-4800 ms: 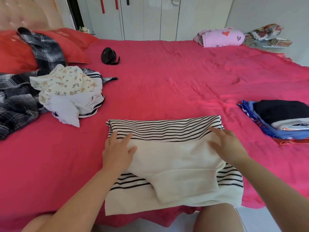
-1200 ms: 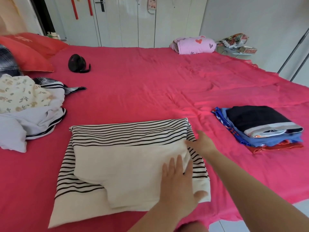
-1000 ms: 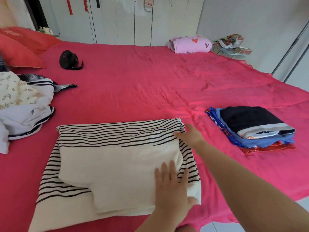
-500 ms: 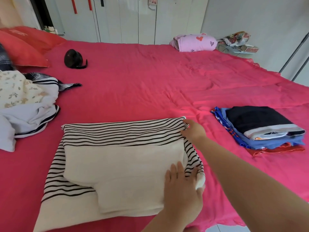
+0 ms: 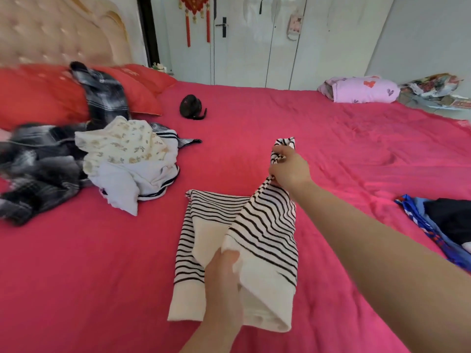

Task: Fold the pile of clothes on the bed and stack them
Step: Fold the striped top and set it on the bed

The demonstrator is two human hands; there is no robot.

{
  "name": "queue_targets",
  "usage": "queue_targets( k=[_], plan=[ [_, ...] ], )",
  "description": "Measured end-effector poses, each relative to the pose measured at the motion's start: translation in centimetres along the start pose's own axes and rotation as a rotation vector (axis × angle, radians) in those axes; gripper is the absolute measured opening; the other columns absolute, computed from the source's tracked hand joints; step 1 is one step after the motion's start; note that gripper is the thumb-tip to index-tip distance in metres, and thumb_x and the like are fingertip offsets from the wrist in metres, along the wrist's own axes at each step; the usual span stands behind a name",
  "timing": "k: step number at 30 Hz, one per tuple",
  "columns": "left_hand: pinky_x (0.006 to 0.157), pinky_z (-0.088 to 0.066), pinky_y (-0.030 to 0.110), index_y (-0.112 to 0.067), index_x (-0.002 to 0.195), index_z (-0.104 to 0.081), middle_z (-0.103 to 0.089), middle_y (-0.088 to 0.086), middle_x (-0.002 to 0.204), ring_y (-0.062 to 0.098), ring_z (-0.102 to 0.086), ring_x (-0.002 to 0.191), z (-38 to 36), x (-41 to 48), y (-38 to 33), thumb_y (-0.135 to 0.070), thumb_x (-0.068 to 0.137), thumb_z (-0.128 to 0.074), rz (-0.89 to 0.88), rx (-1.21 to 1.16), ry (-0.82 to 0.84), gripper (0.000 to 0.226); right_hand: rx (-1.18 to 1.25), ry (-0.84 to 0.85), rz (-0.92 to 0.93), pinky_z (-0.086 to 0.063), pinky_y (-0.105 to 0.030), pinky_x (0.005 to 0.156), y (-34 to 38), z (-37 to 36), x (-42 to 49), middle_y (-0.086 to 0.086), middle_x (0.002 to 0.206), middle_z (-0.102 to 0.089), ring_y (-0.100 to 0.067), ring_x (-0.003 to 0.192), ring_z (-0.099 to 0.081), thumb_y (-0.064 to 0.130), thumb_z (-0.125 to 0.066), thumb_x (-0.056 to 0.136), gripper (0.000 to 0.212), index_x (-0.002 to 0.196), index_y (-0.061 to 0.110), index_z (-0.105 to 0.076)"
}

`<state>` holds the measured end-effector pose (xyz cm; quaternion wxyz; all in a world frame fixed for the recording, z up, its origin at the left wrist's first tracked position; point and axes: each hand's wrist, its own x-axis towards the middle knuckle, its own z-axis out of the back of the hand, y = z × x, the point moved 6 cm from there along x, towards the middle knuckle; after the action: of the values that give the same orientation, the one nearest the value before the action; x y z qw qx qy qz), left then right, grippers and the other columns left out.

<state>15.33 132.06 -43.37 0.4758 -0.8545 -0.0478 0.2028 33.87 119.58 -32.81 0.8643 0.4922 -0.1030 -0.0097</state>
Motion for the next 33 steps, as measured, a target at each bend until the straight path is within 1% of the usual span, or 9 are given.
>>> queue_targets(
  k=[6, 8, 10, 13, 17, 20, 23, 27, 33],
  plan=[
    [0.068, -0.044, 0.038, -0.01, 0.073, -0.063, -0.062, 0.013, 0.08, 0.024, -0.057, 0.072, 9.8, 1.3, -1.9, -0.006, 0.079, -0.048, 0.011, -0.004, -0.259, 0.017, -0.127, 0.265, 0.247, -0.034, -0.012, 0.061, 5.1, -11.8, -3.4, -0.002, 0.097, -0.06, -0.012, 0.079, -0.053, 0.002, -0.052, 0.082, 0.057, 0.136, 0.02, -0.046],
    [0.071, -0.039, 0.039, -0.01, 0.076, -0.058, -0.056, 0.012, 0.081, 0.023, -0.05, 0.075, 12.3, 1.5, -2.1, -0.013, 0.071, -0.051, 0.027, 0.027, -0.352, 0.009, -0.161, 0.38, 0.283, -0.034, -0.011, 0.074, 5.2, -14.7, -4.8, -0.003, 0.11, -0.06, -0.011, 0.093, -0.054, 0.006, -0.053, 0.084, 0.056, 0.137, 0.023, -0.044],
    [0.071, -0.041, 0.04, -0.011, 0.082, -0.061, -0.057, 0.009, 0.079, 0.022, -0.05, 0.075, 14.1, 1.6, -2.4, -0.012, 0.067, -0.048, 0.023, 0.101, -0.406, 0.02, -0.23, 0.389, 0.315, -0.034, -0.016, 0.084, 4.6, -15.8, -5.6, -0.005, 0.118, -0.06, -0.018, 0.106, -0.055, 0.004, -0.05, 0.086, 0.054, 0.137, 0.021, -0.045],
    [0.081, -0.05, 0.037, -0.026, 0.112, -0.06, -0.064, 0.002, 0.094, 0.022, -0.06, 0.086, 15.0, 1.6, -2.8, 0.001, 0.077, -0.046, 0.007, 0.329, -0.435, 0.047, -0.371, 0.384, 0.326, -0.035, -0.024, 0.097, 2.3, -14.9, -6.2, -0.006, 0.131, -0.055, -0.021, 0.119, -0.05, 0.012, -0.046, 0.091, 0.047, 0.137, 0.021, -0.044],
    [0.069, -0.046, 0.023, -0.031, 0.121, -0.053, -0.062, -0.015, 0.095, 0.008, -0.059, 0.089, 14.4, 1.5, -2.4, 0.003, 0.079, -0.043, -0.005, 0.517, -0.33, 0.055, -0.801, 0.522, 0.323, -0.017, -0.043, 0.115, -3.2, -13.9, -8.7, -0.004, 0.151, -0.03, -0.022, 0.14, -0.024, 0.042, -0.039, 0.095, 0.053, 0.145, 0.032, -0.025],
    [0.103, -0.036, 0.031, -0.022, 0.135, -0.047, -0.053, -0.004, 0.129, 0.01, -0.046, 0.119, 13.8, 1.6, -2.6, -0.001, 0.083, -0.046, -0.076, 0.713, -0.25, 0.056, -0.956, 0.535, 0.292, -0.002, -0.049, 0.115, -6.3, -12.4, -10.1, 0.001, 0.157, -0.009, -0.025, 0.145, -0.001, 0.052, -0.027, 0.096, 0.055, 0.147, 0.038, -0.012],
    [0.112, -0.019, 0.029, -0.021, 0.142, -0.035, -0.029, -0.002, 0.15, 0.013, -0.025, 0.136, 12.1, 2.1, -4.6, -0.011, 0.089, -0.046, -0.31, 1.03, -0.223, 0.055, -0.882, 0.536, 0.299, -0.004, -0.046, 0.116, -6.8, -11.3, -10.3, 0.002, 0.157, -0.01, -0.022, 0.146, -0.002, 0.049, -0.028, 0.097, 0.053, 0.147, 0.037, -0.015],
    [0.114, -0.015, 0.031, -0.024, 0.147, -0.021, -0.017, -0.004, 0.155, 0.013, -0.015, 0.141, 6.2, 5.0, -6.3, -0.024, 0.096, -0.037, -0.57, 1.368, 0.003, 0.054, -0.746, 0.349, 0.312, -0.01, -0.046, 0.115, -4.9, -9.9, -9.4, -0.002, 0.155, -0.021, -0.022, 0.144, -0.011, 0.043, -0.033, 0.098, 0.05, 0.146, 0.033, -0.023],
    [0.114, 0.007, 0.047, -0.033, 0.148, 0.0, 0.007, -0.001, 0.158, 0.024, 0.011, 0.144, 5.4, 10.2, -1.7, -0.048, 0.097, -0.021, -0.442, 1.867, 0.184, 0.057, -0.792, 0.344, 0.132, -0.008, -0.05, 0.115, -7.7, -10.1, -10.5, -0.001, 0.158, -0.009, -0.026, 0.145, 0.001, 0.051, -0.024, 0.096, 0.053, 0.147, 0.037, -0.015]
  ],
)
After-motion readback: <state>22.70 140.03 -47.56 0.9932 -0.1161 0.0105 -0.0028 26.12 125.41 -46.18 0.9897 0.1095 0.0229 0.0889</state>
